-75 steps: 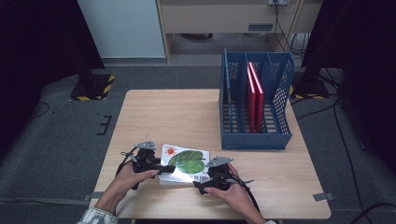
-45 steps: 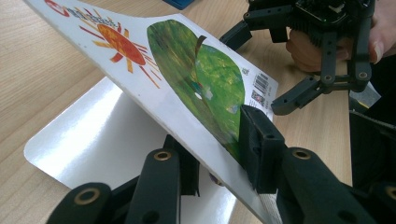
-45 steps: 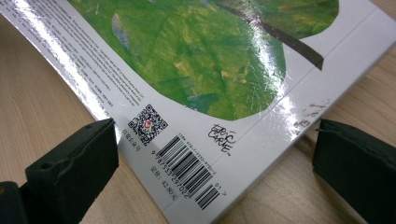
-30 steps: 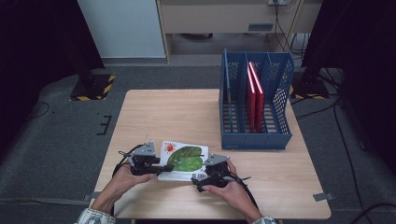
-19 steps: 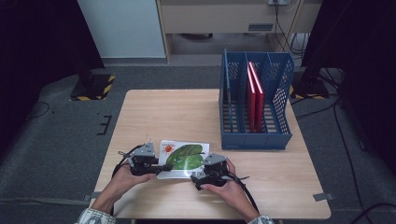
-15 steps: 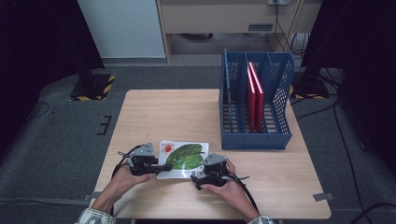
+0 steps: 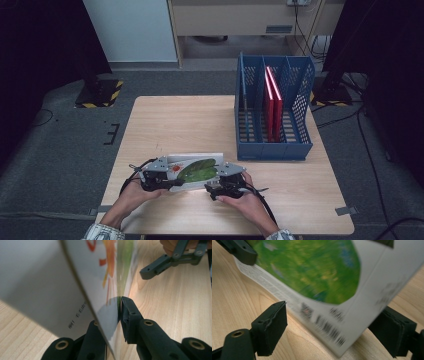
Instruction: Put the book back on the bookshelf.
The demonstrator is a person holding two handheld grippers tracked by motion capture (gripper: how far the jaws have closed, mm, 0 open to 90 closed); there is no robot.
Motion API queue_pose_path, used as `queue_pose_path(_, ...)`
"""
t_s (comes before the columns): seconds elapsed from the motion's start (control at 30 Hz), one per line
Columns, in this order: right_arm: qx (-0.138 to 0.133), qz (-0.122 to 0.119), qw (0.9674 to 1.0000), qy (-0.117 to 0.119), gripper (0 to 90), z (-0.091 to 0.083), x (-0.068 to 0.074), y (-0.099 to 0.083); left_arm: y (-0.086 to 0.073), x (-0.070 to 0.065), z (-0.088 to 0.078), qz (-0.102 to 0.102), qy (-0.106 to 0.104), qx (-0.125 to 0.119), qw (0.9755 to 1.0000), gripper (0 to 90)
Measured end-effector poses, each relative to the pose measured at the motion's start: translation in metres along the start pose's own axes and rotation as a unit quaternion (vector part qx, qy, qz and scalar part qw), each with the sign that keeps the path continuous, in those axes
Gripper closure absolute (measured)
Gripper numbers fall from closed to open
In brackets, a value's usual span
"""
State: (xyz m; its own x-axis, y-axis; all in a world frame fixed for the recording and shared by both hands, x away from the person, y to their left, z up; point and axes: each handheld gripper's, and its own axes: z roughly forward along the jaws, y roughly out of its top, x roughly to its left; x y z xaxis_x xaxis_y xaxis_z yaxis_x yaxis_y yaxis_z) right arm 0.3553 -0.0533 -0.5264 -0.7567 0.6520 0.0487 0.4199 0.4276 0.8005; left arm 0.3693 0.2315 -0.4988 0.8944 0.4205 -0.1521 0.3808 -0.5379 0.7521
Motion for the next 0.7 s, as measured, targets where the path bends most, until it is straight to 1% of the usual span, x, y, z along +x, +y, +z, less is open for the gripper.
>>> queue_pose_path(0.03, -0.002, 0.002, 1.0, -0.002, 18.9, -0.0008, -0.0005, 0.0004, -0.0005, 0.0004, 0.0, 0.001, -0.002, -0.001, 1.0, 82.1)
queue_pose_path(0.13, -0.003, 0.006, 1.0, 0.004, 24.4, -0.0031, -0.0031, 0.0007, -0.0022, 0.0002, 0.0011, 0.006, -0.001, 0.001, 1.0, 82.5)
queue_pose_path(0.27, -0.004, 0.005, 1.0, 0.007, 25.6, -0.0045, -0.0045, 0.001, -0.0035, 0.0007, 0.0015, 0.011, 0.007, -0.004, 0.9999, 80.9)
queue_pose_path(0.47, -0.003, 0.005, 0.9999, 0.008, 26.7, -0.0053, -0.005, 0.0012, -0.0046, 0.0012, 0.0009, 0.013, 0.009, -0.008, 0.9998, 79.3)
queue_pose_path(0.7, -0.003, 0.002, 0.9999, 0.012, 31.9, -0.0078, -0.007, 0.0011, -0.0058, 0.0011, -0.0001, 0.017, 0.012, -0.011, 0.9997, 76.9)
